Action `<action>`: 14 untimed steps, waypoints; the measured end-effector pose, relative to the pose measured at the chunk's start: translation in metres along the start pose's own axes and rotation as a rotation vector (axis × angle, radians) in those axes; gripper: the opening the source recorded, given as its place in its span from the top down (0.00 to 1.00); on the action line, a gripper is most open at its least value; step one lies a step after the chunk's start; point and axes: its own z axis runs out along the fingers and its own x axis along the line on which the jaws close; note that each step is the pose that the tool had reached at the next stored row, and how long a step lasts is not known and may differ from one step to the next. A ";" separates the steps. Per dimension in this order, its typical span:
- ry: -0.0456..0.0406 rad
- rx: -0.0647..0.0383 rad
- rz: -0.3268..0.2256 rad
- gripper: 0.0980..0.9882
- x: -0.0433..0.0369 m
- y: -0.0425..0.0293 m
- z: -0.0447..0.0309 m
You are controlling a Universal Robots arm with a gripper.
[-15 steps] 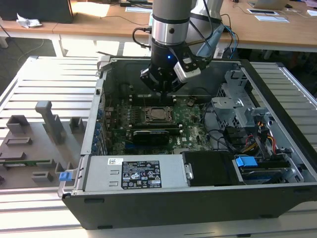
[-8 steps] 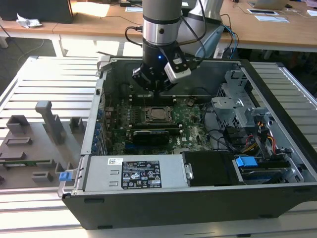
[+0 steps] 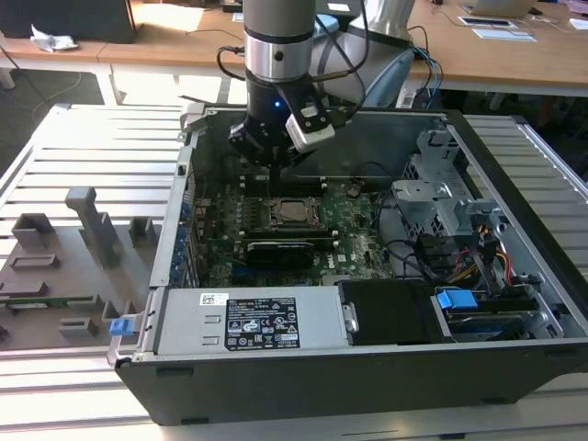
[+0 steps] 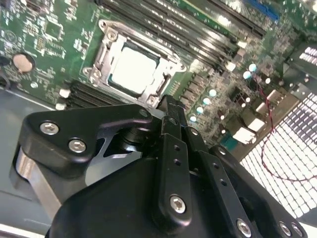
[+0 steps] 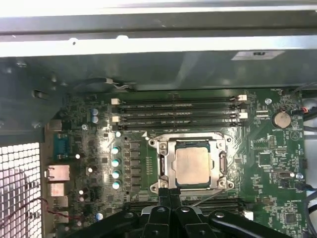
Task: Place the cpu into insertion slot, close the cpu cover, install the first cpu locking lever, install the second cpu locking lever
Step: 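Install the first cpu locking lever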
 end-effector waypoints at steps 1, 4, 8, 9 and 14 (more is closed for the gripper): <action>0.0000 -0.004 0.000 0.99 0.0033 0.0016 0.0001; 0.0000 -0.005 0.000 0.99 0.0095 0.0104 0.0005; 0.0001 -0.005 0.000 0.99 0.0162 0.0237 0.0010; 0.0000 -0.005 0.000 0.99 0.0178 0.0265 0.0012; 0.0001 -0.005 0.000 0.99 0.0240 0.0366 0.0017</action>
